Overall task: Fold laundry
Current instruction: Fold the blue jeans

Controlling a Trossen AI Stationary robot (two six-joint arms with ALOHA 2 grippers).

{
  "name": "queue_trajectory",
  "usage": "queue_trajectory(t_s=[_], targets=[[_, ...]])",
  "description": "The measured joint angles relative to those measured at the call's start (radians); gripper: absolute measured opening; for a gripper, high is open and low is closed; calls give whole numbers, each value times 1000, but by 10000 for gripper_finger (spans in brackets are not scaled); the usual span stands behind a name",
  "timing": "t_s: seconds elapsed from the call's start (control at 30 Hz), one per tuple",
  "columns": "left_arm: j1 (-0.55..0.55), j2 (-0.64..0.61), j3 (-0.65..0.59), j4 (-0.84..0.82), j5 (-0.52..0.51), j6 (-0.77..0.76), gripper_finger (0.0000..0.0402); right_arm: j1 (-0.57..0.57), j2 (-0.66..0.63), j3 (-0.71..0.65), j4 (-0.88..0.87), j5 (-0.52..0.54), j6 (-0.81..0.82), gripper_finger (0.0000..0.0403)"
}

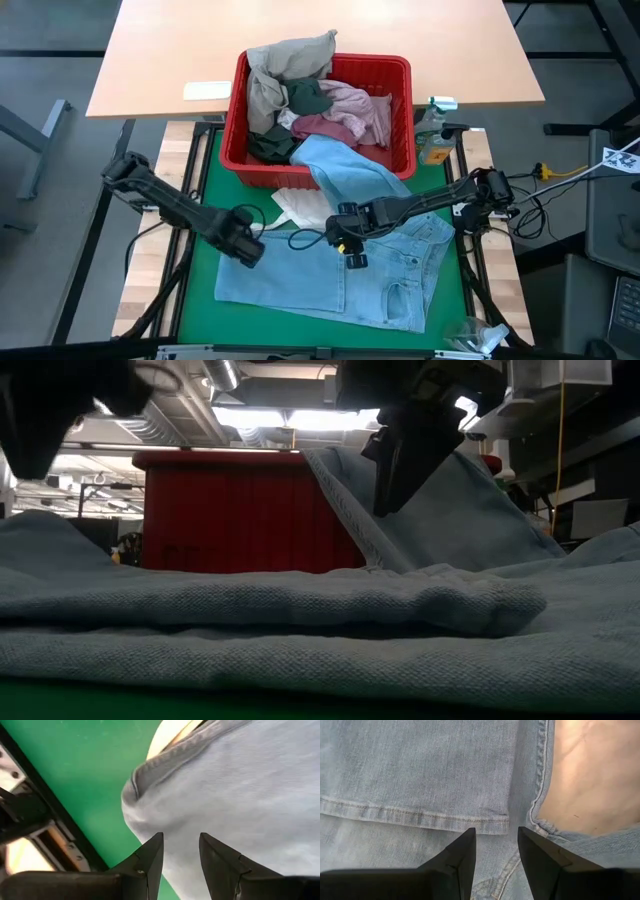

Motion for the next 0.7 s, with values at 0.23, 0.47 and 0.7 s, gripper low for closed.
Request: queue_trajectory(t_s=[0.23,0.47,0.7], targets=[[-185,-33,-6,23,-63,-303,120,0,0,0,0,0,0,145],[-321,55,-43,158,-107,-497,120,0,19,-14,52,6,-12,145],[-387,171,-45,226,-65,-505,120,0,86,-61,142,9,-13,145]])
